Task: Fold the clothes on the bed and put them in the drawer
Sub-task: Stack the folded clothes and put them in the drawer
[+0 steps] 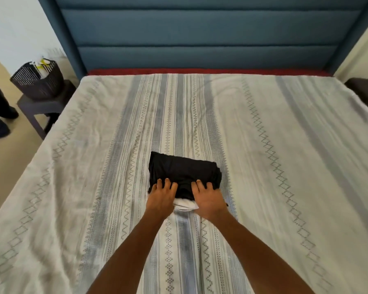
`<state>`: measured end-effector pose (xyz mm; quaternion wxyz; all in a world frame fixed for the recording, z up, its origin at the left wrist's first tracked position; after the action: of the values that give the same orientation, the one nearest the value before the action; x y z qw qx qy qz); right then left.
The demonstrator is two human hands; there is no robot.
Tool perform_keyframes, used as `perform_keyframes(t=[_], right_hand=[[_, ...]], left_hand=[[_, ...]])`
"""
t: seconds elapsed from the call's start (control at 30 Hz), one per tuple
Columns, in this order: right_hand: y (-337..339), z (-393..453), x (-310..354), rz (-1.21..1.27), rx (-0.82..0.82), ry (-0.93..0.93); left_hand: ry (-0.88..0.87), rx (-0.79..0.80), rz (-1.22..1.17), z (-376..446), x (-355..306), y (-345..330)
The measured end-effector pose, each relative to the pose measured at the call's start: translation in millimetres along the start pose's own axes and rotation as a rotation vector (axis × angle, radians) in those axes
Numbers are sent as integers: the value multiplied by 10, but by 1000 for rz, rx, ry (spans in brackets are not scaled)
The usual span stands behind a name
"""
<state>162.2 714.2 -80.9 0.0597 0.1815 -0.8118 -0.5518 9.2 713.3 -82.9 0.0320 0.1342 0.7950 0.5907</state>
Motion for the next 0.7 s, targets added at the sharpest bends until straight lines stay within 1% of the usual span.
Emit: perform_keyframes(t=[0.1, 0.2, 0.23, 0.27, 0.3, 0.4, 0.5, 0.6, 0.7], right_hand=[[77, -496, 24, 49, 84, 65], [77, -1244, 170, 94, 171, 100], [41, -1448, 220, 107, 184, 104], [23, -1667, 262, 115, 193, 98], [52, -1918, 293, 124, 190, 86], [174, -2515, 433, 149, 187, 38], [414, -3010, 491, 137, 167, 15], [725, -3656, 530, 109, 131, 2], [1018, -4293, 653, 111, 82, 23]], left_hand=[[-33, 71, -13, -483, -107, 151], [-45, 132, -78, -1236, -316, 147], [-39, 132, -84, -1443, -372, 116], [-46, 165, -86, -1649, -432, 76], [-56, 136, -107, -1887, -508, 115], [-90, 143, -192, -2434, -602, 165], [-124, 90, -180, -2816, -643, 424], [-170, 51, -234, -3443, -755, 813], [-198, -43, -242, -4060, -794, 1187]])
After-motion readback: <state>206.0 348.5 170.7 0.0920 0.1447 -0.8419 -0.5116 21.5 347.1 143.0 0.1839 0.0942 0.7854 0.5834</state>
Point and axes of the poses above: each hand's wrist, its own z-axis towards the middle knuckle, its own y-axis out of the back of the hand, x = y × z, the point moved 5 cm from there along z, towards the middle knuckle, and after that the axes turned 4 degrees about x, right-handed, at the moved point
